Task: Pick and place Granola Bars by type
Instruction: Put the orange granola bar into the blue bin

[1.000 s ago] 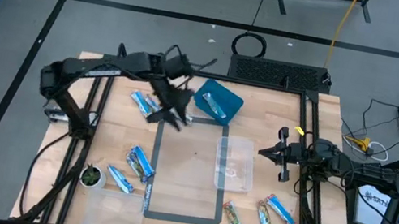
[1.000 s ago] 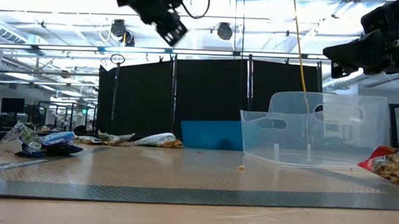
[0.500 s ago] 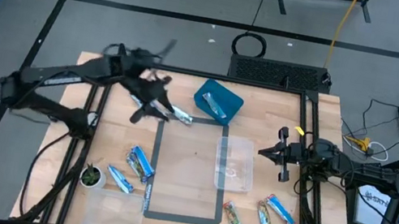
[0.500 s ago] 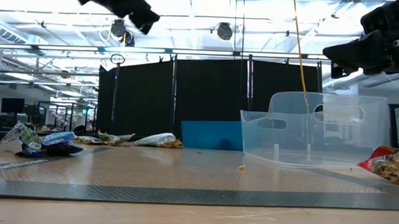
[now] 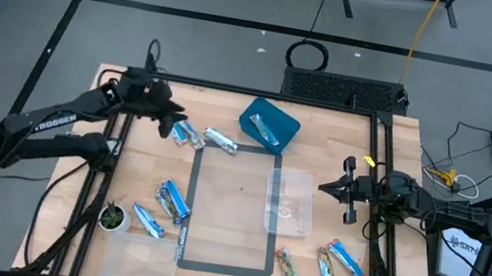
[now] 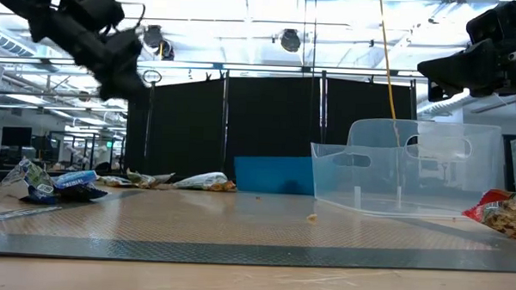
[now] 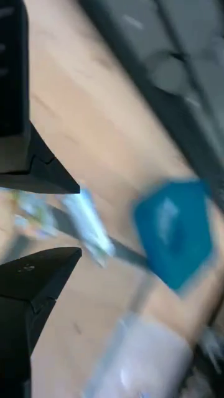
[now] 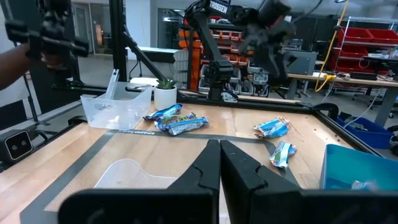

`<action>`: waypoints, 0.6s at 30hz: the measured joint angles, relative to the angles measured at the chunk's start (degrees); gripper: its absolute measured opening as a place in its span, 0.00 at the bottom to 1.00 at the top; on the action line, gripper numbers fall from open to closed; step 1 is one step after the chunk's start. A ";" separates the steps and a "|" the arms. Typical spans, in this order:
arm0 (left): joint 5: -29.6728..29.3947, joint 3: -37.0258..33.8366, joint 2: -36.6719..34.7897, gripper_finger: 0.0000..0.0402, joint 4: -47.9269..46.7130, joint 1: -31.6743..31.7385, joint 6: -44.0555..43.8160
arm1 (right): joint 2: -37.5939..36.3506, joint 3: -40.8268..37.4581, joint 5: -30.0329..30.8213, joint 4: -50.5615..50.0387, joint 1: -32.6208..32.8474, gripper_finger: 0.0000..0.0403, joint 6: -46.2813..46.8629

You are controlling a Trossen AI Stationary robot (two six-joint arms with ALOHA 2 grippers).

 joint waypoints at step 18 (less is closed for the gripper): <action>-15.24 0.09 12.61 0.38 -13.91 4.18 -23.97 | 0.00 0.00 0.00 0.00 0.01 0.01 -0.01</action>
